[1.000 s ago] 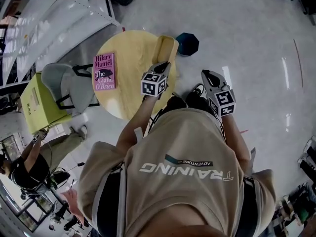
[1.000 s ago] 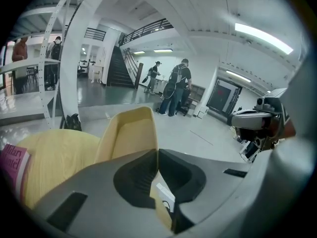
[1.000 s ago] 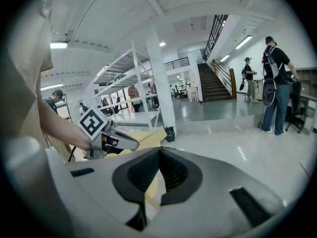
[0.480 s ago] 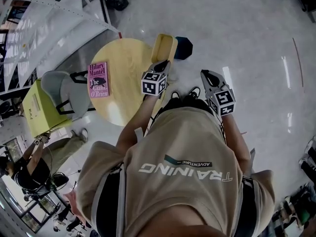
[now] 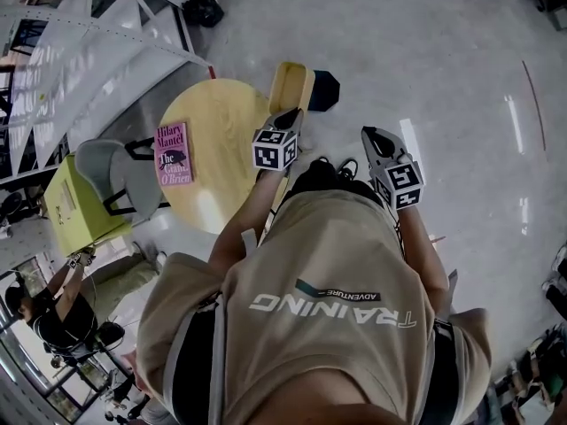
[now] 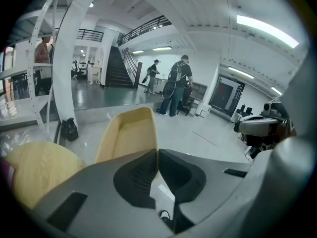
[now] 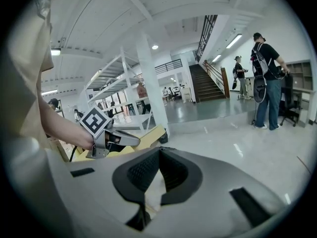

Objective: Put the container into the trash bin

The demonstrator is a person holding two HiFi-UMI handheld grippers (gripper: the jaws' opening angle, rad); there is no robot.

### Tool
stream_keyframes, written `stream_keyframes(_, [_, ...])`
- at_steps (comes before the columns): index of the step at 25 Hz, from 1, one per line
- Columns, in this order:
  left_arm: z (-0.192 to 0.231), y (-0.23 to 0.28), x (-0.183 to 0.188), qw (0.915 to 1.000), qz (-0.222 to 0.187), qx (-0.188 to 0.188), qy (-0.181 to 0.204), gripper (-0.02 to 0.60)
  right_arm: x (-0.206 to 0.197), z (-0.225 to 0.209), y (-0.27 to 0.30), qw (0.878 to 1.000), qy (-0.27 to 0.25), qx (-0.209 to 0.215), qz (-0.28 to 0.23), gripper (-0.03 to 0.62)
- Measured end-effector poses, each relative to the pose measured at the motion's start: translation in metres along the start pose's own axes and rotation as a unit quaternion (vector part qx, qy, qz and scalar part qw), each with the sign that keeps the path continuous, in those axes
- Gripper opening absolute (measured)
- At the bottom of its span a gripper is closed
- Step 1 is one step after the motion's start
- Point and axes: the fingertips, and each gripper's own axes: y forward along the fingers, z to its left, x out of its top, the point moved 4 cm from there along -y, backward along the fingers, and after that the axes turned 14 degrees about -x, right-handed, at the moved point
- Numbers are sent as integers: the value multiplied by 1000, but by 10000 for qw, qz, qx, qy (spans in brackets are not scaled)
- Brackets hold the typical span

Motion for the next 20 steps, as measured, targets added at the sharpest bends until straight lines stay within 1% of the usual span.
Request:
stream_keyframes(4, [-1, 7, 2, 10000, 47, -47, 11, 23, -4, -6, -1, 10000, 52, -51, 52, -3])
stream_keyframes(9, [19, 24, 6, 9999, 86, -80, -120, 23, 6, -11, 21, 9999, -3, -79, 136, -3])
stream_keyframes(14, [43, 43, 25, 9996, 5, -28, -292, 23, 35, -23, 55, 9992, -276, 24, 271, -3])
stream_keyframes(17, [61, 51, 40, 9994, -46, -36, -343, 23, 53, -23, 83, 9978, -564, 126, 322, -3])
stream_keyframes(20, [77, 55, 41, 9988, -71, -54, -480, 23, 60, -18, 107, 9961, -762, 197, 398, -3])
